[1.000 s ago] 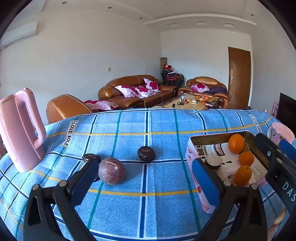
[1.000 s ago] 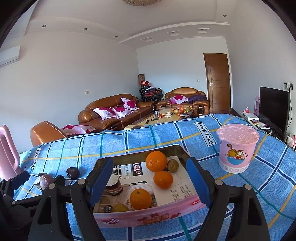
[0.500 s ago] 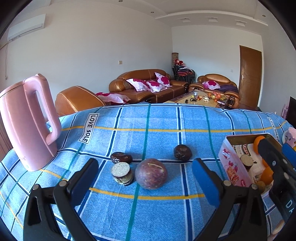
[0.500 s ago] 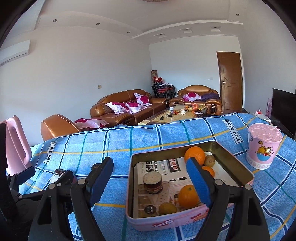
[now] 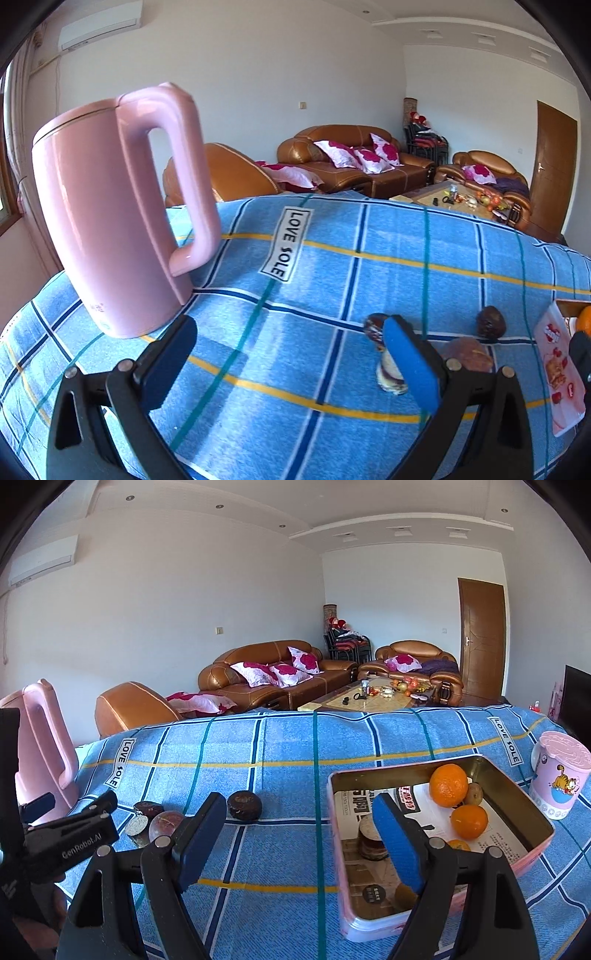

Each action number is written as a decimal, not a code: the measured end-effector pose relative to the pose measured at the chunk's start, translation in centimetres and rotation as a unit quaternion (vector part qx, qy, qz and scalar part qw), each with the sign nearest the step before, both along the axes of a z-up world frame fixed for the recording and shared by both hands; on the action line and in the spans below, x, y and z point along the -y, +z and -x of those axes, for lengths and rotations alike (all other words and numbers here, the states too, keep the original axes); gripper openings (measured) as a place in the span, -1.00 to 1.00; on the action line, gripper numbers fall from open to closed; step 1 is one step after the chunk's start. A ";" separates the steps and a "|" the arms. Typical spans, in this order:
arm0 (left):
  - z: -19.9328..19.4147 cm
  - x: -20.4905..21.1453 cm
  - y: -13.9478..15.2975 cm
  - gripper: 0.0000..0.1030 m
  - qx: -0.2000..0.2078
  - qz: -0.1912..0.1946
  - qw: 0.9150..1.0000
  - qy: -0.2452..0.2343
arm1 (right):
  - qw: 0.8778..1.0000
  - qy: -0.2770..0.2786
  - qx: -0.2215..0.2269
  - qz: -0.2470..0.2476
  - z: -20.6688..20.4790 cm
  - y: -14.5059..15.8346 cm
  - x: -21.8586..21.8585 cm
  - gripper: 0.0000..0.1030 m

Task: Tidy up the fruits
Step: 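Grasp the large purple passion fruit with the right tool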

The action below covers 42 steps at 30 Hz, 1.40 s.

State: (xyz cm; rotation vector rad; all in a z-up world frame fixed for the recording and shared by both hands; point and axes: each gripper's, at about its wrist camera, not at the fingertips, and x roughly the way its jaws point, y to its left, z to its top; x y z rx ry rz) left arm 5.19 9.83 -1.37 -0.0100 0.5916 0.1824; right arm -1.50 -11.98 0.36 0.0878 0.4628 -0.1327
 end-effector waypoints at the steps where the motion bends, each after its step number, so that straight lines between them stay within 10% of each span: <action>1: -0.2 -0.5 -0.1 0.99 -0.004 0.001 1.000 0.009 | 1.000 0.007 -0.009 0.000 -0.5 -0.2 -0.3 0.60; 26: -1.5 -1.8 -0.9 0.99 -0.038 -0.019 0.999 0.030 | 0.970 0.138 -0.191 -0.059 -8.8 -4.9 -8.1 0.04; 36: -1.5 -1.2 -0.8 0.99 -0.031 -0.002 1.000 -0.003 | 0.978 0.115 -0.153 -0.088 -7.0 -4.0 -6.3 0.02; 42: -0.8 1.0 -0.3 0.99 -0.017 -0.009 0.998 -0.061 | 0.993 0.080 -0.082 -0.022 -3.5 -1.7 -4.9 0.02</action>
